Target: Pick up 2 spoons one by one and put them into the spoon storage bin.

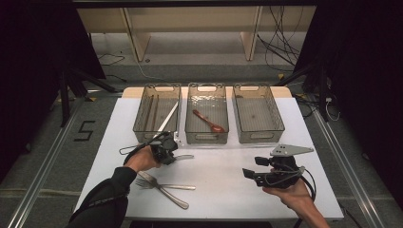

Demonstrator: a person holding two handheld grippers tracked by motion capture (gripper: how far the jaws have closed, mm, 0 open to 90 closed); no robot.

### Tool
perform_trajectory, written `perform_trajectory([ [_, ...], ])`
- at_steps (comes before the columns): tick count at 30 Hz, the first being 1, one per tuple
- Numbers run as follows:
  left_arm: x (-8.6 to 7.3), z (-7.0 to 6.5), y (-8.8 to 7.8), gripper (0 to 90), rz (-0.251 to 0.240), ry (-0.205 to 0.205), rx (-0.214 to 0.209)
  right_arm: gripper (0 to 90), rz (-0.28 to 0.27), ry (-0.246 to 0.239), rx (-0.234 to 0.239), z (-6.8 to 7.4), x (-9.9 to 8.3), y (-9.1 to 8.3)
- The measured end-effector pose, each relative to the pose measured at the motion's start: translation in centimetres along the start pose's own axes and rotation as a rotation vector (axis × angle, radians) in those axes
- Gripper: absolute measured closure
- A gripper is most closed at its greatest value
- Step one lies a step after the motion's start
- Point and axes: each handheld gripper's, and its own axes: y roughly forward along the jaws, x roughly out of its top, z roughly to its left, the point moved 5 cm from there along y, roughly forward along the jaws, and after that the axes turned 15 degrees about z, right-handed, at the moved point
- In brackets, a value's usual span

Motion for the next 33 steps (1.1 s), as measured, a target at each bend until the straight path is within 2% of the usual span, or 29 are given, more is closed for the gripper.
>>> perform_trajectory([
  [3, 0.1, 0.1, -0.3, 81.7, -0.004, -0.002, 0.014, 32.9, -0.001, -0.001, 0.000, 0.0, 0.0, 0.0],
  [8, 0.2, 0.3, -0.3, 83.2, -0.018, -0.033, 0.002, 32.9, -0.002, -0.001, -0.002, -0.1, 0.0, -0.1],
  [11, 0.2, 0.4, -0.4, 83.8, -0.030, -0.066, -0.020, 32.9, -0.006, 0.000, -0.001, -0.1, 0.0, -0.1],
  [12, 0.1, 0.4, -0.5, 84.0, -0.023, -0.061, -0.026, 33.0, -0.005, 0.002, 0.001, -0.1, 0.0, -0.2],
  [15, 0.0, 0.5, -0.6, 84.2, -0.038, -0.086, -0.066, 32.9, -0.006, 0.004, 0.001, -0.1, 0.0, -0.2],
  [18, -0.3, 0.7, -0.8, 84.2, -0.045, -0.105, -0.072, 32.9, -0.009, 0.004, 0.001, -0.1, 0.0, -0.2],
  [20, -0.4, 0.8, -1.1, 84.3, -0.052, -0.112, -0.094, 32.9, -0.009, 0.004, 0.001, -0.1, 0.0, -0.2],
  [26, -0.6, 1.0, -2.3, 84.3, -0.119, -0.146, -0.149, 32.9, -0.010, 0.005, 0.002, -0.1, 0.0, -0.2],
  [27, -0.6, 0.9, -2.7, 84.3, -0.140, -0.148, -0.146, 32.9, -0.010, 0.005, 0.002, -0.1, 0.0, -0.3],
  [28, -0.6, 0.9, -3.0, 84.3, -0.147, -0.152, -0.165, 32.9, -0.010, 0.005, 0.002, -0.1, 0.0, -0.2],
  [33, -0.3, 0.8, -4.4, 84.3, -0.221, -0.185, -0.199, 32.9, -0.014, 0.009, 0.000, -0.2, 0.1, -0.3],
])
